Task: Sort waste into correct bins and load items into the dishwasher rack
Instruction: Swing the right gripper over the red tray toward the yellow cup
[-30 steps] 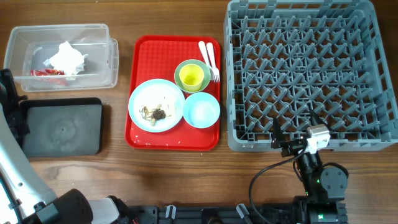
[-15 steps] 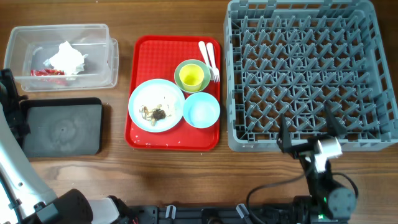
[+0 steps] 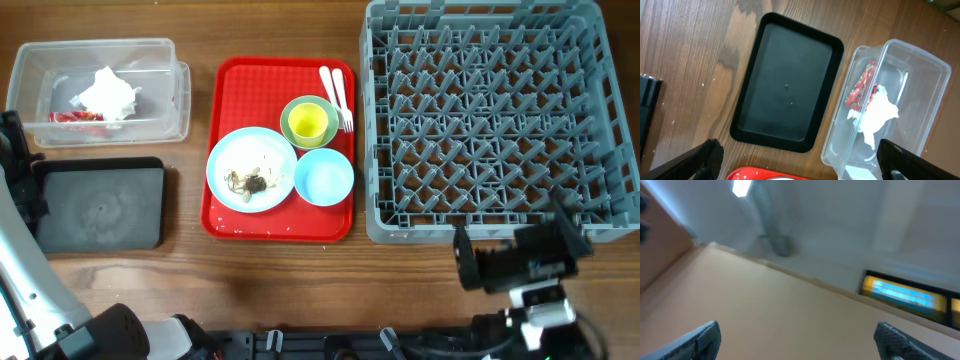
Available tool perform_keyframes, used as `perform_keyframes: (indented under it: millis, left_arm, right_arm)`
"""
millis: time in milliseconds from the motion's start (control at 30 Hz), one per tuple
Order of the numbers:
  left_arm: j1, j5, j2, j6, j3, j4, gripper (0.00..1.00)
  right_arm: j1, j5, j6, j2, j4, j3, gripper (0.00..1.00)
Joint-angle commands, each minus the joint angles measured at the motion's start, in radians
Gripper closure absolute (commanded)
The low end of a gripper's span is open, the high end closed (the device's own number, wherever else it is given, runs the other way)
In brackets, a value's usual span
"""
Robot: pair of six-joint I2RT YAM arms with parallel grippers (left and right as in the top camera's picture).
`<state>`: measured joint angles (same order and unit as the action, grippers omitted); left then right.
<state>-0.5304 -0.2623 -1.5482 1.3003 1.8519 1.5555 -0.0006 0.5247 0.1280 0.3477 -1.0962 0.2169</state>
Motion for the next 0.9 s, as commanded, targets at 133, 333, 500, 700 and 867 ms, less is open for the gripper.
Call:
perform_keyframes:
  millis: [133,333,500,700,867]
  left_arm:
    - [-0.005,-0.004,-0.01,0.017,-0.003,0.002,0.0]
    - [-0.005,-0.004,-0.01,0.017,-0.003,0.002,0.0]
    - [-0.005,-0.004,-0.01,0.017,-0.003,0.002,0.0]
    - [-0.005,-0.004,-0.01,0.017,-0.003,0.002,0.0]
    - [-0.005,-0.004,-0.01,0.017,-0.003,0.002,0.0]
  right_arm:
    - [0.019,0.412,-0.028,0.544,0.485,0.658,0.0]
    - [0.039,1.098,-0.051,0.871,0.624,0.96,0.0]
    - [0.14,1.047,-0.167,0.983,0.575,0.966,0.0]
    - [0.3,0.365,-0.59,1.043,0.623,0.966,0.0]
    - [0.452,-0.188,-0.525,1.054,0.79,0.967,0.0]
